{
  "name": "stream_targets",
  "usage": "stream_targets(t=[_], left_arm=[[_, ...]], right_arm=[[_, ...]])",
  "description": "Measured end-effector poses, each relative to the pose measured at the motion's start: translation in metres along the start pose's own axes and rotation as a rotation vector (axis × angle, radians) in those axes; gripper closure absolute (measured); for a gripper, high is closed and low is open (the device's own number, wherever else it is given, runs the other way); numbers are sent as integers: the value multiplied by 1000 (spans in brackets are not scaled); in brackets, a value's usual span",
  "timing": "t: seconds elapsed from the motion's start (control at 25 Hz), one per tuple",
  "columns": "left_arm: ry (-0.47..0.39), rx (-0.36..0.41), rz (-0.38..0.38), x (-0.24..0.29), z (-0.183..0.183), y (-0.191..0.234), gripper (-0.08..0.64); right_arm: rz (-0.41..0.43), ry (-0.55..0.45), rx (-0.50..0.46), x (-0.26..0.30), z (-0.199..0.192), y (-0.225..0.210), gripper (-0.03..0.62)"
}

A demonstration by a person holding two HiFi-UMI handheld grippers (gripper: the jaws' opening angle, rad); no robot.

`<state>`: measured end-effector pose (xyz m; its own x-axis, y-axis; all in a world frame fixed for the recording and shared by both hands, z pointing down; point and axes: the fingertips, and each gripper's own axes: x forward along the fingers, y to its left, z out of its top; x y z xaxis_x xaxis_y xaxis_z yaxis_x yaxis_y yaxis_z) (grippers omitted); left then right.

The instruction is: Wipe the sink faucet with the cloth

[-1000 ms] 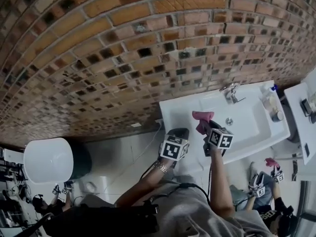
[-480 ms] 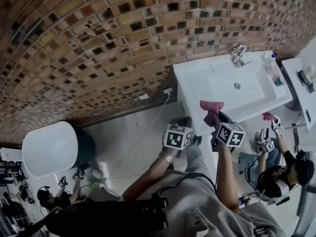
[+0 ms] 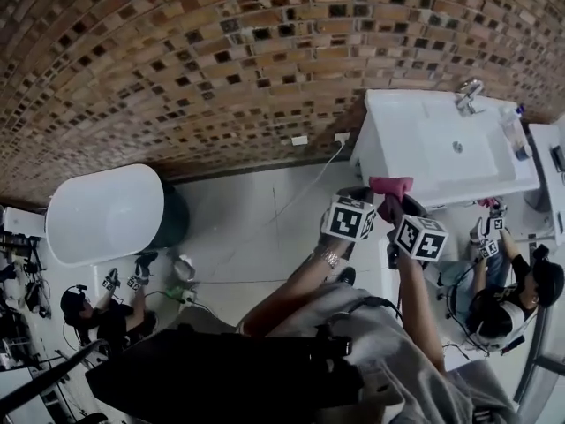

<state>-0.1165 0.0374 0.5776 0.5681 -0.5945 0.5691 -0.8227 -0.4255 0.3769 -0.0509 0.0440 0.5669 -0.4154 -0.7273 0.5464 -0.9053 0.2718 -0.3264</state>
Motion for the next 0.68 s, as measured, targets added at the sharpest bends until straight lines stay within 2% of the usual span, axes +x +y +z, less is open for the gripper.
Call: stream_targets(t=[0.24,0.52,0.68], left_arm=[[-19,2,24,-20,-2,-1,540],[-22,31,-8,-20,-3,-23,540],[-23,9,12,-39,-18,-21,540]], right_arm=[[13,-35,-17,-23,4,21,518],[5,-71,29,-52,-5,0,518],[19,-73,41,-61,-16,1,518]])
